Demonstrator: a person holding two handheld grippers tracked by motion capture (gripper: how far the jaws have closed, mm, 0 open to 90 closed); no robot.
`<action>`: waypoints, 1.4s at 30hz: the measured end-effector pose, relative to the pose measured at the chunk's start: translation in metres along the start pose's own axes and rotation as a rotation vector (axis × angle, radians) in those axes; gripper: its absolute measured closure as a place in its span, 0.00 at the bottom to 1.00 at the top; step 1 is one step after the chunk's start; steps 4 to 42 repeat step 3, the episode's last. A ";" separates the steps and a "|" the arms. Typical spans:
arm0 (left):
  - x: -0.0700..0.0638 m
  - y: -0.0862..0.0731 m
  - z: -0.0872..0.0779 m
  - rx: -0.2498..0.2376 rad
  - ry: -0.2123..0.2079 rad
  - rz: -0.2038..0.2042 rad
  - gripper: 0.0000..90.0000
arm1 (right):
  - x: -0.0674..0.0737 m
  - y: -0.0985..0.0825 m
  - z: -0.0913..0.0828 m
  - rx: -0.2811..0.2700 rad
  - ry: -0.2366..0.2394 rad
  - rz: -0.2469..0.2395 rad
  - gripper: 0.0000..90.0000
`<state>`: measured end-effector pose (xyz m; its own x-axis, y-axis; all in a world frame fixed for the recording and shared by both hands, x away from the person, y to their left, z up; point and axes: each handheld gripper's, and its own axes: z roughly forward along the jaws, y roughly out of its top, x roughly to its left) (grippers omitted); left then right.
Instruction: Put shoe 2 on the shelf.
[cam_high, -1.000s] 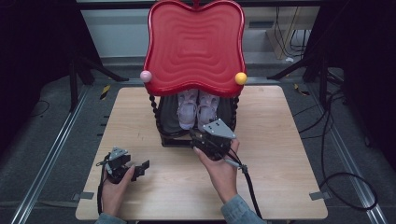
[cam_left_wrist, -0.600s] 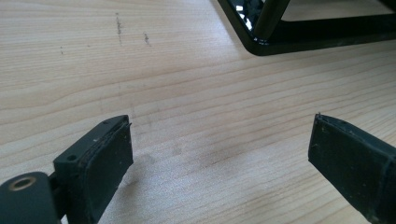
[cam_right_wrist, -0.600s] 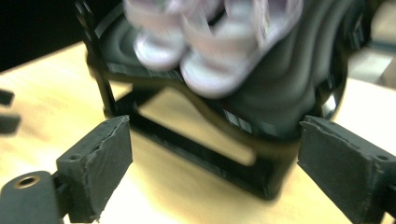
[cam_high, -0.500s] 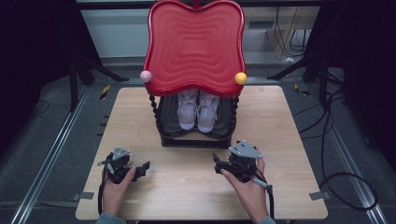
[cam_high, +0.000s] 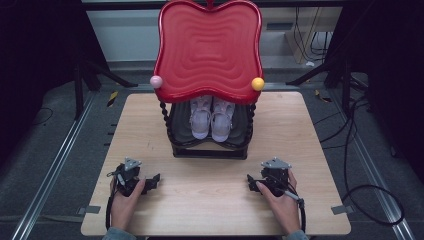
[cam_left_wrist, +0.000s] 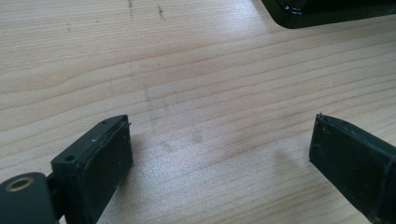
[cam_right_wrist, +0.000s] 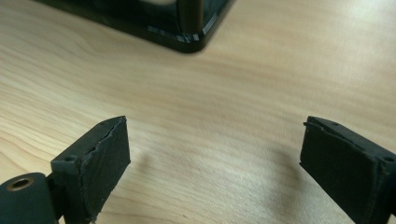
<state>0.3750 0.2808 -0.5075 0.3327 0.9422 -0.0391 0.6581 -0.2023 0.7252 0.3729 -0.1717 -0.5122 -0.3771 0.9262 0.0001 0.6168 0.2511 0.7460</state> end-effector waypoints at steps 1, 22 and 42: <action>-0.001 0.000 0.001 0.001 0.007 0.008 0.05 | -0.001 -0.001 0.002 0.008 -0.009 -0.001 0.08; -0.002 -0.001 0.002 0.002 0.021 0.031 0.05 | -0.002 -0.001 0.002 0.011 -0.005 0.002 0.08; -0.002 -0.001 0.002 0.002 0.021 0.031 0.05 | -0.002 -0.001 0.002 0.011 -0.005 0.002 0.08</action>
